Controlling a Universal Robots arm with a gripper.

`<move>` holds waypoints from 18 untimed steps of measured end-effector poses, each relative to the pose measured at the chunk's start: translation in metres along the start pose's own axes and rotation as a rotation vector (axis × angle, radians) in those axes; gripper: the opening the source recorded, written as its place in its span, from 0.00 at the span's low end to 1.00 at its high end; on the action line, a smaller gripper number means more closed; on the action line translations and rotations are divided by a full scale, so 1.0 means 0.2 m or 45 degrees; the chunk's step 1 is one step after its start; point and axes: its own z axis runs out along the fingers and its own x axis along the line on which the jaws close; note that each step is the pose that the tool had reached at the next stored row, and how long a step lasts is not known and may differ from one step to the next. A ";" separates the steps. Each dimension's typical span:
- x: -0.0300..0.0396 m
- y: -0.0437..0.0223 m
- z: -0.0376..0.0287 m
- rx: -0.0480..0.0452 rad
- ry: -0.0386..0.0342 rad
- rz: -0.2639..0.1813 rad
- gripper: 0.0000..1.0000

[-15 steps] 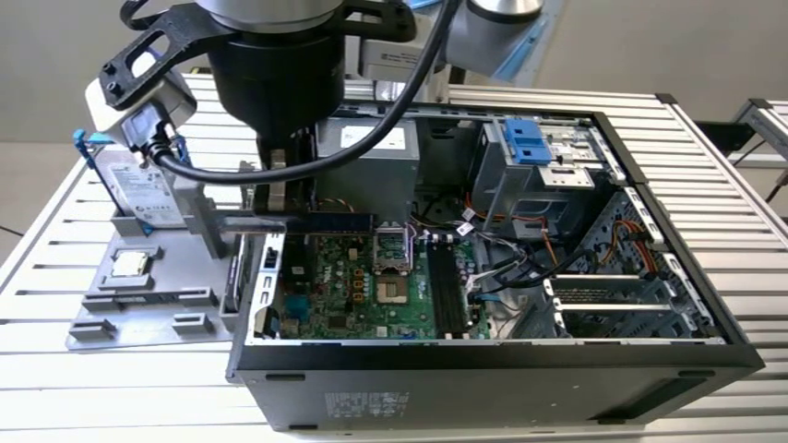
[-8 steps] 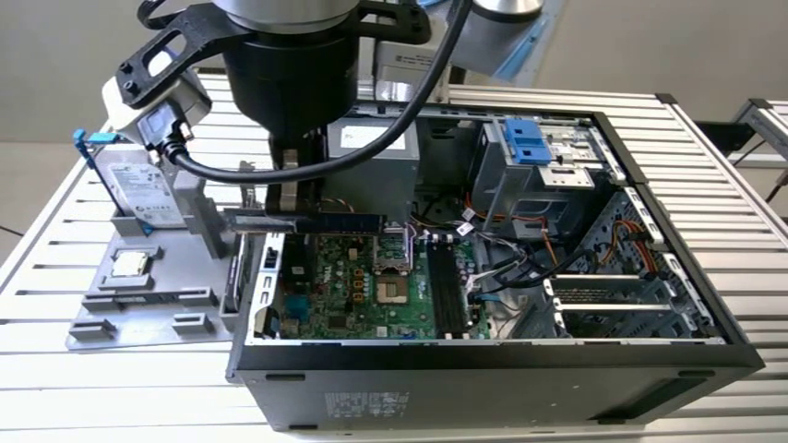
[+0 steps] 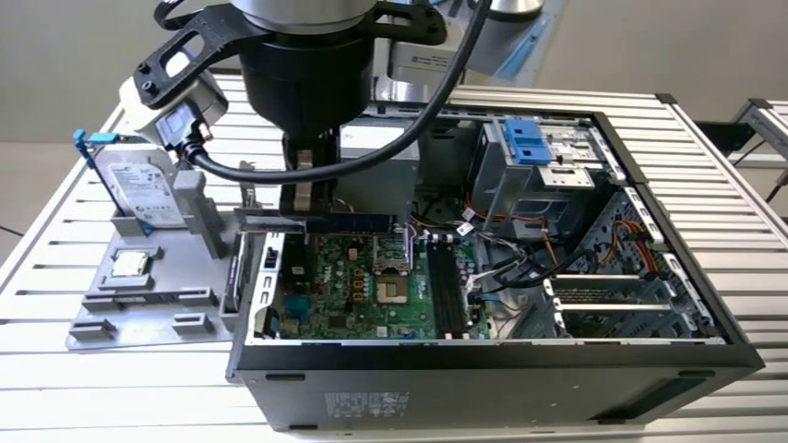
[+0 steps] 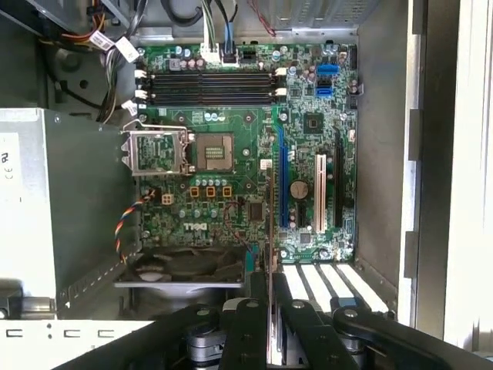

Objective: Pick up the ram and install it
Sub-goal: 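Pick up the ram and move it above insertion slot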

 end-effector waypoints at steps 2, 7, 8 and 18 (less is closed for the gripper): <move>0.000 0.010 0.000 0.000 -0.0001 0.000 0.00; 0.001 0.035 0.000 0.000 0.0000 0.000 0.00; 0.001 0.039 -0.001 0.000 -0.0001 0.000 0.00; 0.003 0.089 -0.001 0.000 0.0000 0.000 0.00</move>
